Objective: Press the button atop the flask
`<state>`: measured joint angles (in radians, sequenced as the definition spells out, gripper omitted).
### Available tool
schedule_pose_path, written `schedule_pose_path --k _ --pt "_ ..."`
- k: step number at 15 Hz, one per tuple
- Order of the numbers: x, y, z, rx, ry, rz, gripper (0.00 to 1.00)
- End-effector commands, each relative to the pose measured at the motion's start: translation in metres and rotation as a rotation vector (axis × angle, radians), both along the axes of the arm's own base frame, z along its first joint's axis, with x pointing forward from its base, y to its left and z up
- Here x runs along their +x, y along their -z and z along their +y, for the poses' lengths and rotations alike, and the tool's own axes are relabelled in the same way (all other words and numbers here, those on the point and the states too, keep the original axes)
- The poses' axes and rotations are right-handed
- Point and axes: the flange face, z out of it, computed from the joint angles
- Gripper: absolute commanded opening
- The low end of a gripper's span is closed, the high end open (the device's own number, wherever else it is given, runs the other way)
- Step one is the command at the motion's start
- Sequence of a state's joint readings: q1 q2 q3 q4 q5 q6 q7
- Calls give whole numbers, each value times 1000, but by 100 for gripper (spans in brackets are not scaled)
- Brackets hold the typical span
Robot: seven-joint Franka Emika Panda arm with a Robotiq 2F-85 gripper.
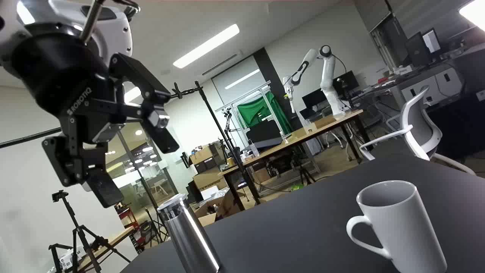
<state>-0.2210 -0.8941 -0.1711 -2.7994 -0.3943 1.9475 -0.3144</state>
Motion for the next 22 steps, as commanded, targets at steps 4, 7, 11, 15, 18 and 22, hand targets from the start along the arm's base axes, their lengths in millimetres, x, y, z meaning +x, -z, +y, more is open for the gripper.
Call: schedule_pose_path --k 4,7,11,15,18,22 --pt "0 -1 0 0 0 1 100" --pt "0 -1 0 0 0 1 100" --pt "19 -5 7 -19 -22 -10 100" --pt "70 -10 30 -24 -45 -65 72" --pt "113 -14 59 -5 -45 -110 53" --pt "158 -24 103 82 -32 -125 25"
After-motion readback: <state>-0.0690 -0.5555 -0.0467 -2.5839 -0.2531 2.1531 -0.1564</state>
